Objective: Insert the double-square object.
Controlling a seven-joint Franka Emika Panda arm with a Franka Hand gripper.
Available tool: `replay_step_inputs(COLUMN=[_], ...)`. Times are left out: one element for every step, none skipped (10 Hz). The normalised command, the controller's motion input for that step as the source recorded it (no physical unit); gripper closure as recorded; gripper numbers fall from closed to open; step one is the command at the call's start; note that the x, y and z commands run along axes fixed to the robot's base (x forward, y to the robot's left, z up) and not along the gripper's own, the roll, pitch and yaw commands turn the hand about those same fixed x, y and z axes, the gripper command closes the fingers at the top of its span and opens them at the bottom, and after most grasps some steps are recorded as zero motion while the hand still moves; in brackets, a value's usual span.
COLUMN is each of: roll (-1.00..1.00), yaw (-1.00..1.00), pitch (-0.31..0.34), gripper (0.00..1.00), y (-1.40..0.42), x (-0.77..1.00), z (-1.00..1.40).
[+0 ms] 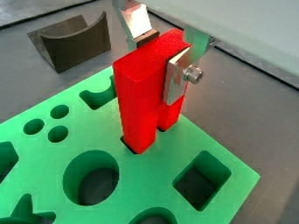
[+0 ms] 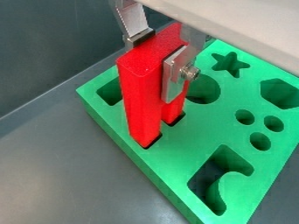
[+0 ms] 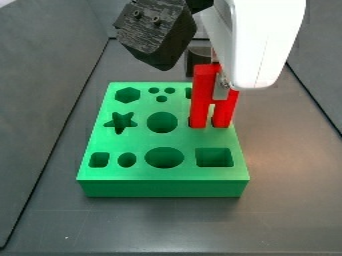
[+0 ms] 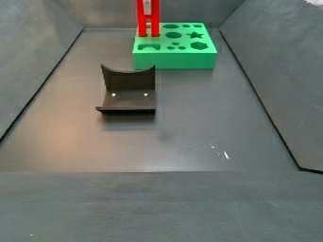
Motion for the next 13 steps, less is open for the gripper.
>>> replay_step_inputs(roll=[0.03,0.01,0.00,0.00,0.00,0.00,0.00,0.00,0.00,0.02,0.00,-0.05,-0.06], yaw=[0.00,0.00,0.00,-0.11,-0.21,-0.16,-0.13,-0.15,-0.07,0.00,0.00,0.00,-0.01], pitch=[0.000,0.000,0.000,0.000,0.000,0.000,0.003,0.001,0.000,0.000,0.000,-0.024,-0.050], gripper=[1.00,1.00,1.00,1.00,1.00,1.00,1.00,1.00,1.00,1.00,1.00,1.00,1.00], y=[0.00,0.00,0.00,0.02,0.01,0.00,0.00,0.09,0.15,0.14,0.08,0.00,0.00], x=[0.00,-0.16,-0.13,-0.11,0.00,0.14,0.21,0.12,0.03,0.06,0.01,0.00,0.00], z=[-0.01,-0.05,-0.07,-0.07,-0.13,-0.18,-0.25,-0.24,-0.25,-0.30,-0.31,-0.36,-0.34])
